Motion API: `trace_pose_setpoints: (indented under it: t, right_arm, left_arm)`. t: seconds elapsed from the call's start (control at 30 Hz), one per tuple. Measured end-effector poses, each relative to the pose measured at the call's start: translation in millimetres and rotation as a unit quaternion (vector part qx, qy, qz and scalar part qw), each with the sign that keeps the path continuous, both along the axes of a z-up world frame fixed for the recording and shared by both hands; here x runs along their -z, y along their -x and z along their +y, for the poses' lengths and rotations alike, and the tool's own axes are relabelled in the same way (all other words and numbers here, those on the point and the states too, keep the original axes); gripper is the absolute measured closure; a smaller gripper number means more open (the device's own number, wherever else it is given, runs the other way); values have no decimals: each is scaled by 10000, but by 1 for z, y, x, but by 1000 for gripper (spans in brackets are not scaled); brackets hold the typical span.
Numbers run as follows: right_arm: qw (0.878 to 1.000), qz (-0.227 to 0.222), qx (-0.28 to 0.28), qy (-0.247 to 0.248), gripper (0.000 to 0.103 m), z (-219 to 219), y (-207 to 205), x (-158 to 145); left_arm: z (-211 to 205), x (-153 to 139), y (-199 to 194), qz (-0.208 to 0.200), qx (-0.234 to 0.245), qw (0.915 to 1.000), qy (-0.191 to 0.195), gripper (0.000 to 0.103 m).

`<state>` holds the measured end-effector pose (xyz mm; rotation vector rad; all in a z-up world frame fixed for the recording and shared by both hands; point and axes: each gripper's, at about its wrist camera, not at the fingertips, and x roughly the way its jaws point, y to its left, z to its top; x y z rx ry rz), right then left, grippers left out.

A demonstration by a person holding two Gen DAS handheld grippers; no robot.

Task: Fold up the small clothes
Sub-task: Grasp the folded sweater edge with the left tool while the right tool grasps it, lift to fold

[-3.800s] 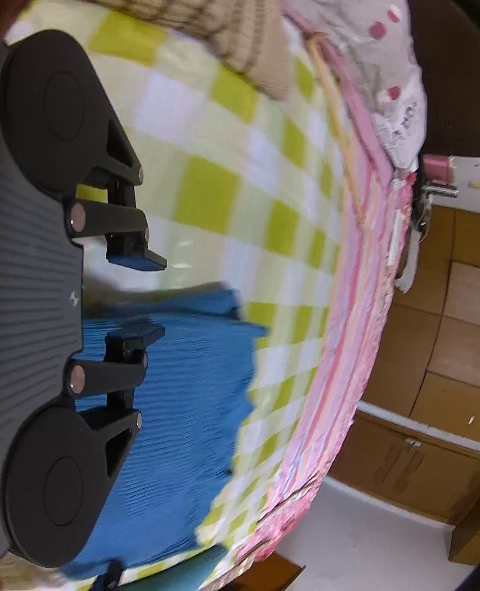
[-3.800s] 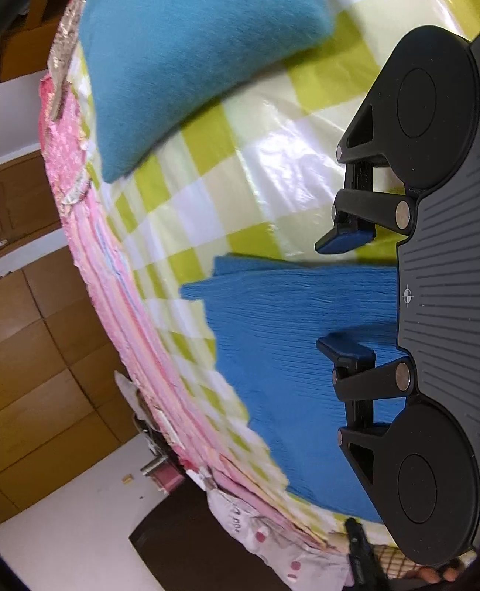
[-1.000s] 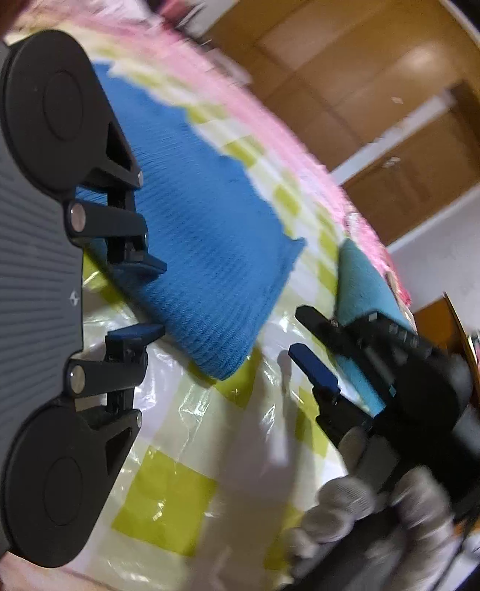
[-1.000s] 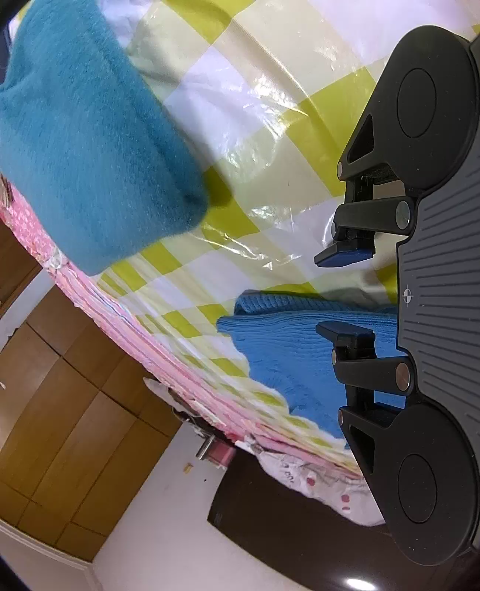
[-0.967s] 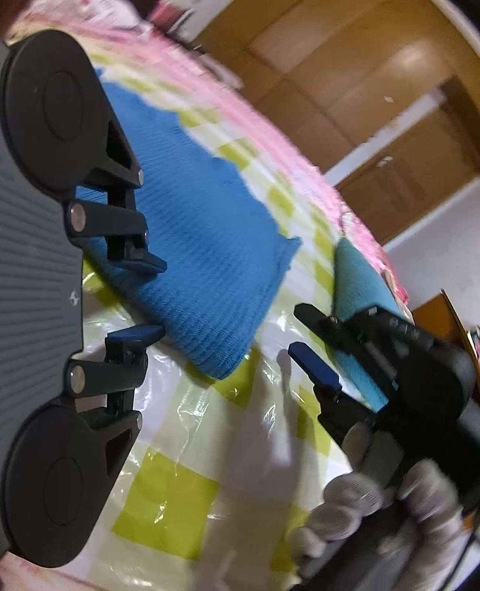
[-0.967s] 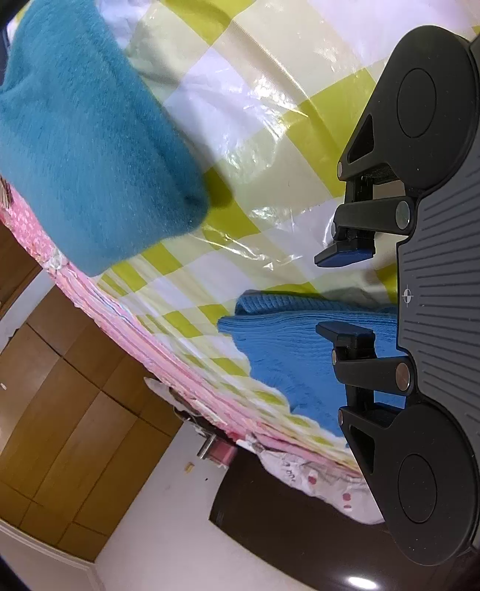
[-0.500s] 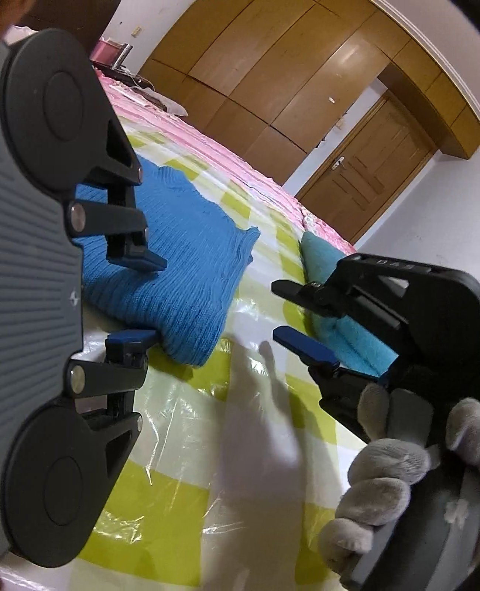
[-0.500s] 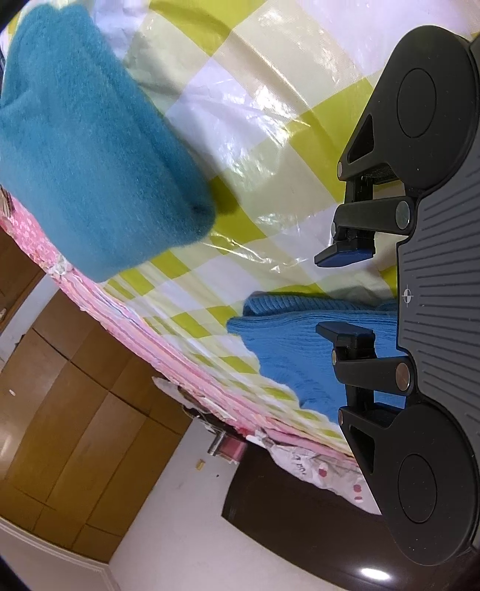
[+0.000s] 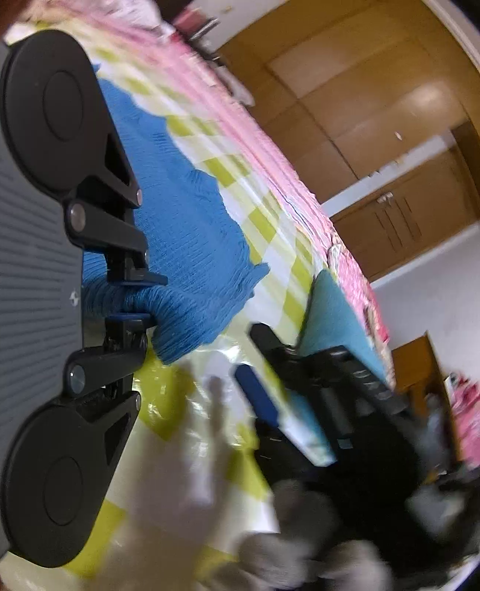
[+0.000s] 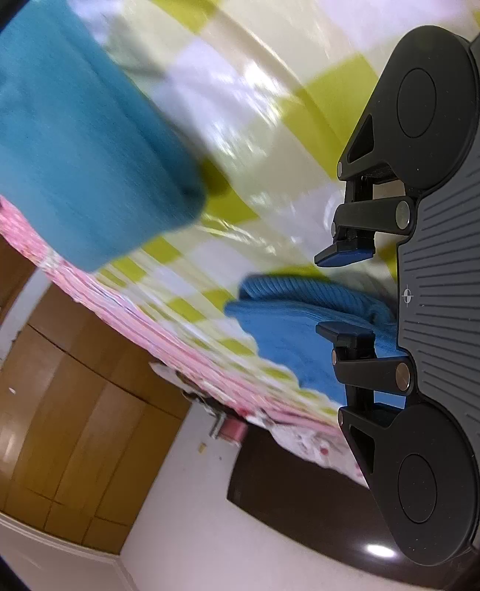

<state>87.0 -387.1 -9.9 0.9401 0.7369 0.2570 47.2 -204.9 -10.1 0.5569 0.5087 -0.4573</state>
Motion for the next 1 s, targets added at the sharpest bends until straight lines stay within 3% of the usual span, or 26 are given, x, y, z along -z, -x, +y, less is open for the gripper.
trace_pose_setpoints:
  t: [0.23,0.43,0.53,0.87,1.0]
  right_arm:
    - [9988,45,-6,-484,39,14,-19,3]
    - [9974,327,64,-640,39,15,-27,13]
    - [9980,403,29,-480,39,22,-36,13]
    - [9967,590,-26,-558,32,36,-49,18]
    - [9949,564,169,-824,28,38,-57,20]
  left_arm:
    - [14,-10,1,223,65,9985,486,86]
    - [25,-20,-5,272,-6,9961,844,86]
    - [33,-25,-11,370,-69,9938,1044,86]
    - [44,-31,-15,527,49,9896,1338,87]
    - [48,-29,-15,607,94,9880,1415,87]
